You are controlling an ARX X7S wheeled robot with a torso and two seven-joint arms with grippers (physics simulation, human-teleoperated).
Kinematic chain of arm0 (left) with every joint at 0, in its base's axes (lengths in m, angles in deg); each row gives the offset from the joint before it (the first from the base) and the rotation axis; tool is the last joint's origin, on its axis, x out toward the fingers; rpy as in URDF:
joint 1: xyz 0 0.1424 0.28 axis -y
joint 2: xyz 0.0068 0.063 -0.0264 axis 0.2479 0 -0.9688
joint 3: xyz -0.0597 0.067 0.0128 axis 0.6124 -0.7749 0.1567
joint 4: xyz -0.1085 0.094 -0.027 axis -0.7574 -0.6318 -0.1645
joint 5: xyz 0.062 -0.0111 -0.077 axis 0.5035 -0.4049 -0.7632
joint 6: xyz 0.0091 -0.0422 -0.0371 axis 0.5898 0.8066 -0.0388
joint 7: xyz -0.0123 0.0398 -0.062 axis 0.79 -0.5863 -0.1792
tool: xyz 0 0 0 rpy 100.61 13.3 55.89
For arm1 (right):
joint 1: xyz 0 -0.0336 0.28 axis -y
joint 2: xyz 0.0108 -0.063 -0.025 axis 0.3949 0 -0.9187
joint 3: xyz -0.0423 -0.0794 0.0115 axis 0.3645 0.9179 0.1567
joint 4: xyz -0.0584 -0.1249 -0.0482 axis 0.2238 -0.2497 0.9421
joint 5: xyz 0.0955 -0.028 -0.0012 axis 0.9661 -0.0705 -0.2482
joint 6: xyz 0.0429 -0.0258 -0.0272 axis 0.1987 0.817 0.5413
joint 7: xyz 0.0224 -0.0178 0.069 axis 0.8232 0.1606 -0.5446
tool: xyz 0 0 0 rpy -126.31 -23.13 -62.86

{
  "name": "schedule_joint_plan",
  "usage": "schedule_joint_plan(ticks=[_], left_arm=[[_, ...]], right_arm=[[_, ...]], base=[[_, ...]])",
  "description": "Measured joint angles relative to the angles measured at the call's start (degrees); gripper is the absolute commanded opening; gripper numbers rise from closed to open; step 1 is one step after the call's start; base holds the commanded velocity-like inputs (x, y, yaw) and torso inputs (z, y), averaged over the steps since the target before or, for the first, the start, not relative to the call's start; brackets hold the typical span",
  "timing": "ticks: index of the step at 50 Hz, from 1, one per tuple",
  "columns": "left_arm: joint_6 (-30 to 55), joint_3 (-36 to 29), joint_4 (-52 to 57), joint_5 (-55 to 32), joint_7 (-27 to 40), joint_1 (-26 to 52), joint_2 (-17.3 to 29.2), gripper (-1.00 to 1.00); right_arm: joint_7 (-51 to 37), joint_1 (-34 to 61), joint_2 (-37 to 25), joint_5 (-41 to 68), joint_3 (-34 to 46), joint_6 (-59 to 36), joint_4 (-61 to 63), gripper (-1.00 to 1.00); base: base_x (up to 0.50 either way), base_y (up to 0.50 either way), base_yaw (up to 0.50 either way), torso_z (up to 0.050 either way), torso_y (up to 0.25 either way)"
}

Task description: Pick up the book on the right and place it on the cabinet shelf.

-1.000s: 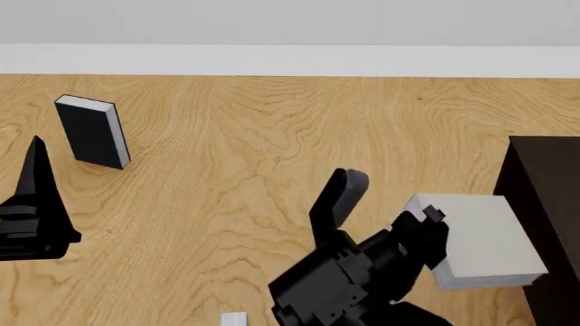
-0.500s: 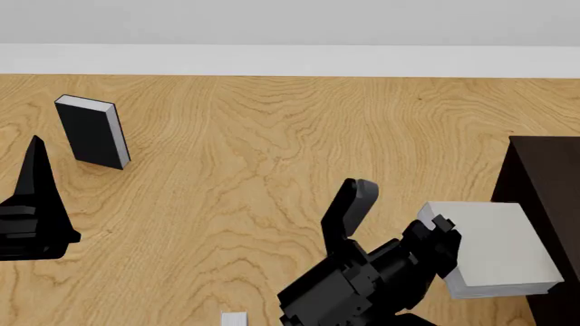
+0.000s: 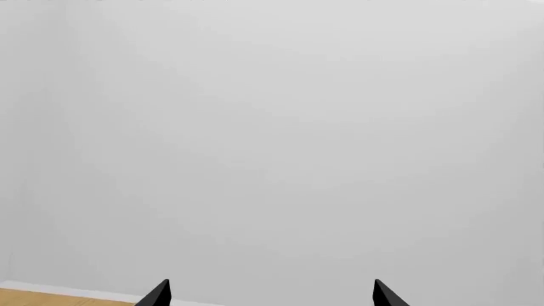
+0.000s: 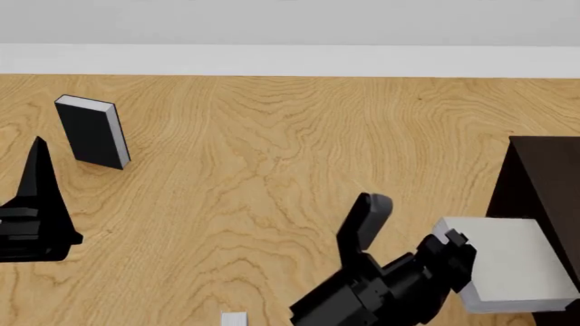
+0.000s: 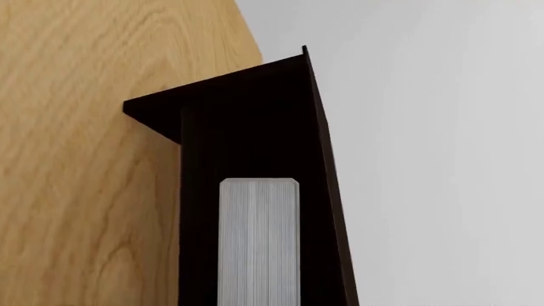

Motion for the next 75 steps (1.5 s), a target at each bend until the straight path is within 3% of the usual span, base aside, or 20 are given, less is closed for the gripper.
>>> schedule_joint_plan(ticks=[54,75], left_arm=[[-1.1,-1.6,-0.7,0.9,0.5,0.1,0.6,1.0],[-2.3,-4.3,-2.8,3.9,0.2,0.3,0.3,1.0]], right_arm=[[4.6,-4.5,0.0,-11.7,-5.4,6.0,-8.7,-1.0],[10.6,-7.7,-0.2,-34.9,-22.2,6.5,-10.5,-1.0]], base=[[0.0,0.0,0.0,0.0,0.001],[0.0,0.0,0.0,0.0,0.001]])
